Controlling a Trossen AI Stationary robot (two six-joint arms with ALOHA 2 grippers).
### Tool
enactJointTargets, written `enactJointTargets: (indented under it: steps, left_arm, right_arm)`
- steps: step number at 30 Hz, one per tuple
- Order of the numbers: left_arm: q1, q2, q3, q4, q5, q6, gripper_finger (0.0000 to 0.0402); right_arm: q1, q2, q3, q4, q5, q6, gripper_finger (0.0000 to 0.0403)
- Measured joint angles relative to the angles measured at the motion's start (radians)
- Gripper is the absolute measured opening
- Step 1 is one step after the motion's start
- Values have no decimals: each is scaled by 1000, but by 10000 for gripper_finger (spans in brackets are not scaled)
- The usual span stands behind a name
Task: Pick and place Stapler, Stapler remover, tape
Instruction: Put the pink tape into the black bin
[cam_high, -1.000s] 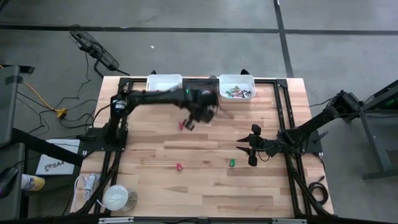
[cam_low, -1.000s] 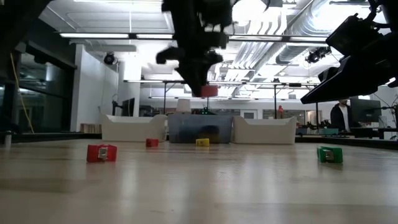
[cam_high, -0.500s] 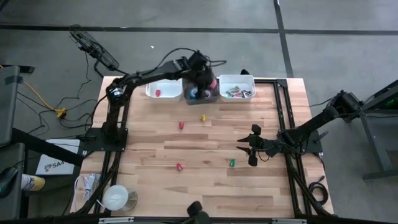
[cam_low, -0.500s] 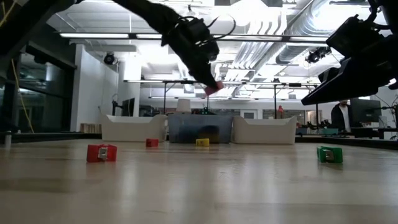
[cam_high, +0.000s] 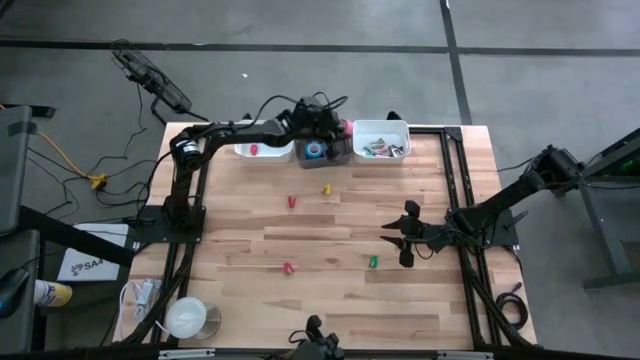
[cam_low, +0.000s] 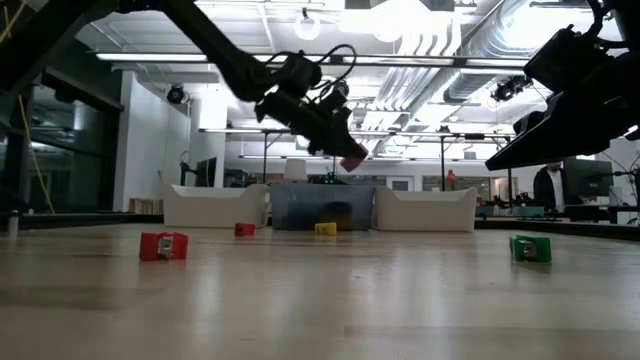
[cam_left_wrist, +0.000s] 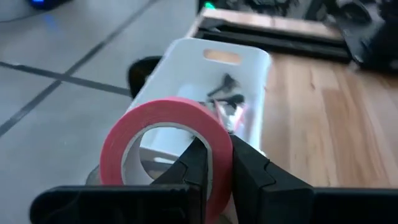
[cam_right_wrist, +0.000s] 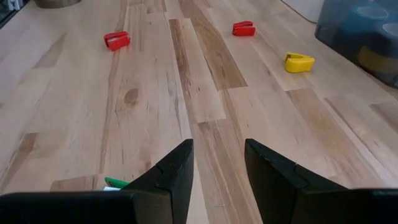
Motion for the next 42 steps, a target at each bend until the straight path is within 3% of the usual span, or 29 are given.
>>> enactJointTargets:
  steps: [8, 17, 27, 33, 42]
  left_arm:
    - [-2, 0, -140, 287, -123, -222, 35]
    - [-50, 0, -274, 491, -382, -460, 35]
    - [-101, 0, -351, 532, -657, -761, 35]
    - [-97, 0, -357, 528, -667, -804, 42]
    - [-98, 0, -357, 536, -641, -803, 132]
  right_arm:
    - [2, 0, 0, 0, -12, 29, 136]
    - [2, 0, 0, 26, -11, 40, 136]
    - [2, 0, 0, 68, -4, 81, 136]
    - [2, 0, 0, 87, 7, 81, 136]
    - [2, -1, 0, 98, 9, 81, 136]
